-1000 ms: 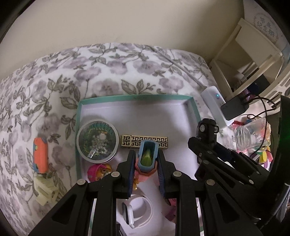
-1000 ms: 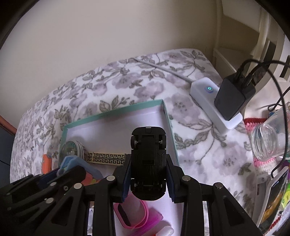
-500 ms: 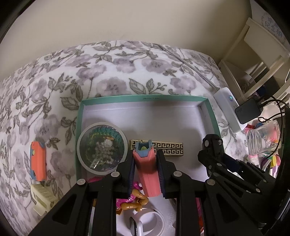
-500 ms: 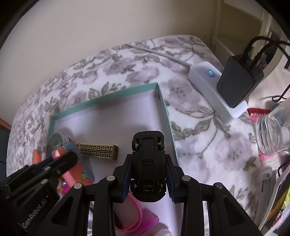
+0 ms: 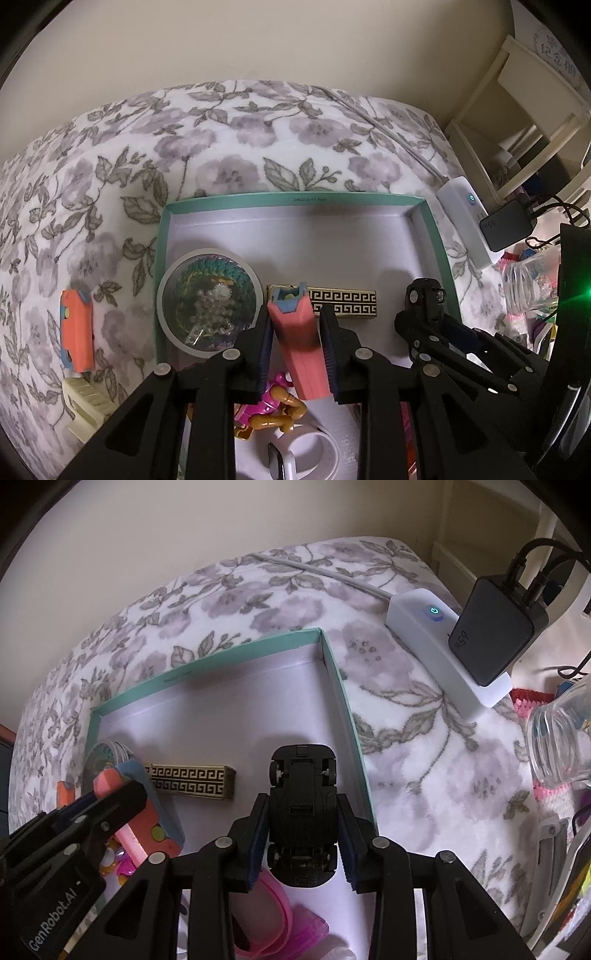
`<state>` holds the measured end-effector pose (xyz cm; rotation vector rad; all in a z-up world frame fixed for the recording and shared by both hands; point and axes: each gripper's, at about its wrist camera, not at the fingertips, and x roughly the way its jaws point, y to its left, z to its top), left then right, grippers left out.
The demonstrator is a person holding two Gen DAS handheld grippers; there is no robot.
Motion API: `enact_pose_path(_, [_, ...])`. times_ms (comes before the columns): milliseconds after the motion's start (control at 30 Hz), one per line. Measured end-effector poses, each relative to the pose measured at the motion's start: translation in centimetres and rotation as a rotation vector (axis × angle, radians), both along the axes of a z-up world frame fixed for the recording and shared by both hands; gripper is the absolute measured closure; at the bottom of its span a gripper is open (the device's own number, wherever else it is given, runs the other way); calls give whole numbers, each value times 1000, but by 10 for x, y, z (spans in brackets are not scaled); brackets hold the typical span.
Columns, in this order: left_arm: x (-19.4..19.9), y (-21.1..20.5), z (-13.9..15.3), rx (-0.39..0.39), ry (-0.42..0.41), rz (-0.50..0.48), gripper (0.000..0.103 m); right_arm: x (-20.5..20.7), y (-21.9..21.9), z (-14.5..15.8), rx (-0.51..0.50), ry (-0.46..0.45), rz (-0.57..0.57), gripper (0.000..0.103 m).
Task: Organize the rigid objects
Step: 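Lower and open the right gripper to release the car while the left releases the block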
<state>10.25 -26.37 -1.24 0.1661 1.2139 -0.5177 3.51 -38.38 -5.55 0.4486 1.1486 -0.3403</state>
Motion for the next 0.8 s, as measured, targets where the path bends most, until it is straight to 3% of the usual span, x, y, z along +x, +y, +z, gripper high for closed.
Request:
enact_pose_path(200, [-1,4,10,0,-3,9,64,0,4,16,-43,-12,-1,49])
enact_pose_path(733, [9,29,42,-39,-48,85,59,-8,4,58,-68,-120,-39,48])
enact_pose_path(800, [13,36,45,-19,-68,110,53,-6,7,58,-65,-120,-33,48])
